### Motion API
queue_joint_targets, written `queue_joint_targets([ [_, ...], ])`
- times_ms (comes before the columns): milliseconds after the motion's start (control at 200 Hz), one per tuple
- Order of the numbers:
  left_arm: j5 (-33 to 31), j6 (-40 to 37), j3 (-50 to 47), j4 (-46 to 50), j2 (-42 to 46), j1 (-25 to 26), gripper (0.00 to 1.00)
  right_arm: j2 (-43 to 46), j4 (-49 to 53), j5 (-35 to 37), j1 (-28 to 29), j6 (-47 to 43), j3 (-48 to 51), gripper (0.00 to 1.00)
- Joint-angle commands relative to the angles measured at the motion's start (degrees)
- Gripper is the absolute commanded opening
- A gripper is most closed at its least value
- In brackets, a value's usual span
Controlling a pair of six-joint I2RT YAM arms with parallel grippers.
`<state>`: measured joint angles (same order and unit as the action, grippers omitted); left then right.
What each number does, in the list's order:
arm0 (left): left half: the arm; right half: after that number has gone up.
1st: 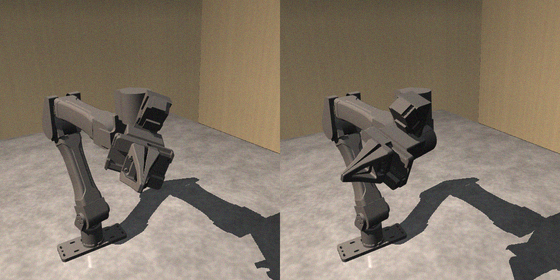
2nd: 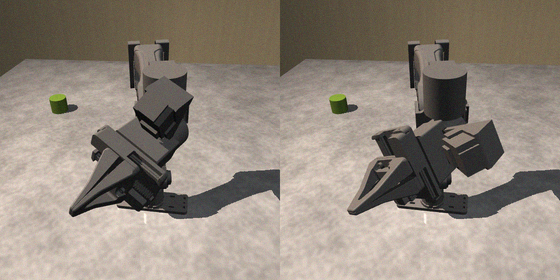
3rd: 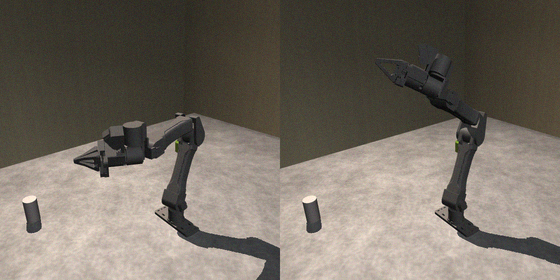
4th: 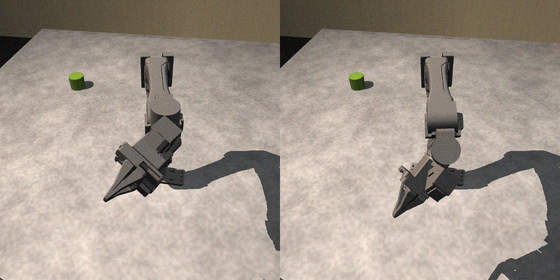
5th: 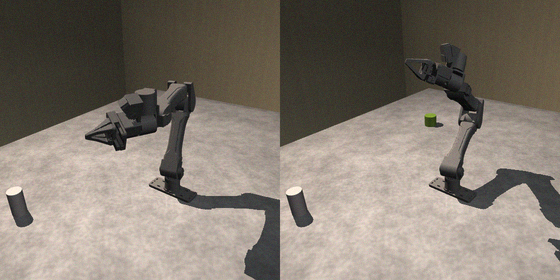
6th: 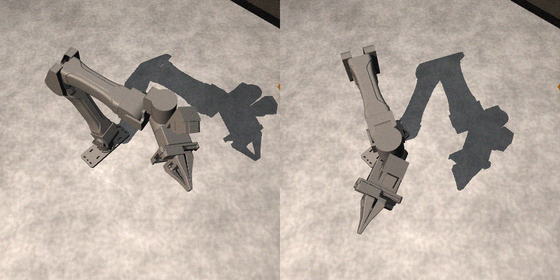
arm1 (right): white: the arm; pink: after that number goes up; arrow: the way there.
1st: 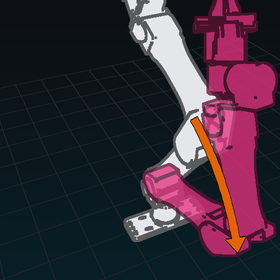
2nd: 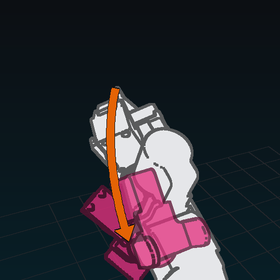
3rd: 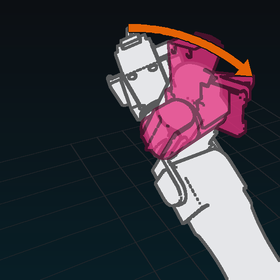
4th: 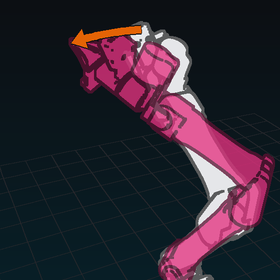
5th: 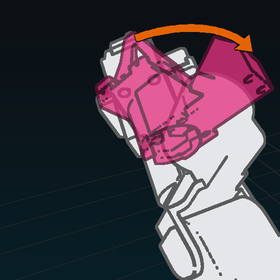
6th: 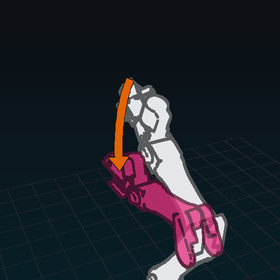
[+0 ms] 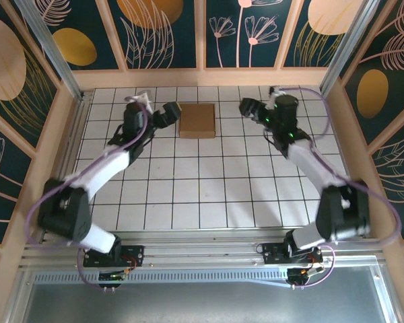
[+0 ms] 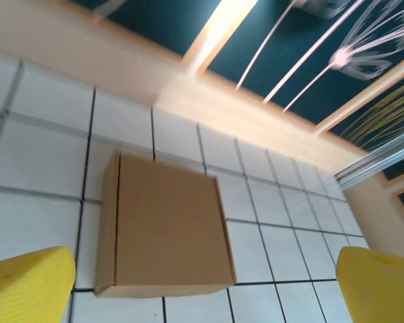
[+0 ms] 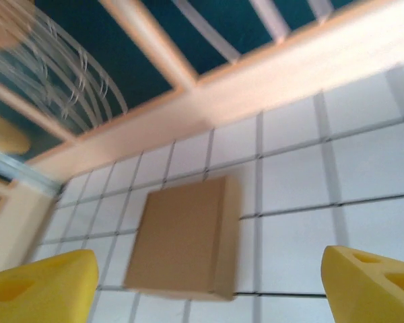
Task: Fold the paper box
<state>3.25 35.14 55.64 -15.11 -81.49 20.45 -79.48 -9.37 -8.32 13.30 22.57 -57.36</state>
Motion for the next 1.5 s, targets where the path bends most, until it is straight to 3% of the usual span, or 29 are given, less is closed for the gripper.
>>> queue_joint_targets([
  [0,-6.5,-10.1,-11.9,0.0,8.7,-0.3,0.99,8.6,-0.7,14.2,-2.6,-12.5,13.0,0.95],
  [65,-13.4,-12.4,-19.4,-2.8,14.6,-0.3,0.99,14.3,-5.5,18.2,-5.3,-13.8,21.5,0.99],
  [195,-30.5,-19.2,-32.7,-11.7,22.3,-0.3,0.99,19.2,-19.3,15.2,-12.9,-15.4,35.1,0.99],
  [315,-41.8,-25.5,-38.2,-19.1,22.9,-0.6,0.99,12.9,-33.7,13.2,-16.2,-17.3,42.1,0.99],
  [355,-42.5,-27.9,-37.2,-17.7,21.7,-1.1,0.99,9.3,-37.0,13.2,-16.4,-17.8,42.8,0.99],
  [435,-44.7,-34.0,-38.1,-24.0,17.2,-1.9,0.99,3.5,-40.6,11.3,-16.6,-17.9,41.6,0.99],
  [506,-42.0,-35.8,-39.6,-30.5,13.4,-4.7,0.99,0.4,-47.1,10.0,-16.7,-18.8,41.7,0.99],
  [566,-35.0,-35.4,-41.8,-38.6,10.4,-8.4,0.99,-2.9,-60.9,8.6,-17.7,-18.3,45.1,0.99],
  [656,-25.5,-34.9,-43.9,-49.9,5.3,-12.7,0.99,-11.9,-73.7,2.8,-17.0,-20.5,46.6,0.99],
  [706,-22.1,-35.8,-42.5,-49.2,4.0,-13.3,0.99,-9.1,-67.3,3.5,-17.0,-20.9,46.3,0.99],
  [866,-14.6,-31.4,-43.3,-59.0,-4.2,-18.1,0.99,-10.2,-71.3,8.9,-16.1,-19.7,47.2,0.99],
  [911,-15.7,-29.9,-44.1,-63.8,-6.7,-19.0,0.99,-10.3,-71.2,8.9,-16.1,-19.7,47.0,0.99],
  [966,-17.2,-28.8,-42.7,-57.5,-4.9,-19.4,0.99,-10.2,-69.8,8.9,-16.0,-19.8,46.4,0.99],
  [1331,-17.4,-29.1,-42.8,-59.0,-5.4,-19.3,0.99,-10.3,-67.9,6.0,-15.7,-21.6,45.2,0.99],
  [1496,-17.5,-29.1,-42.8,-58.8,-5.4,-19.4,0.99,-10.3,-67.8,8.1,-14.2,-22.6,45.2,0.99],
])
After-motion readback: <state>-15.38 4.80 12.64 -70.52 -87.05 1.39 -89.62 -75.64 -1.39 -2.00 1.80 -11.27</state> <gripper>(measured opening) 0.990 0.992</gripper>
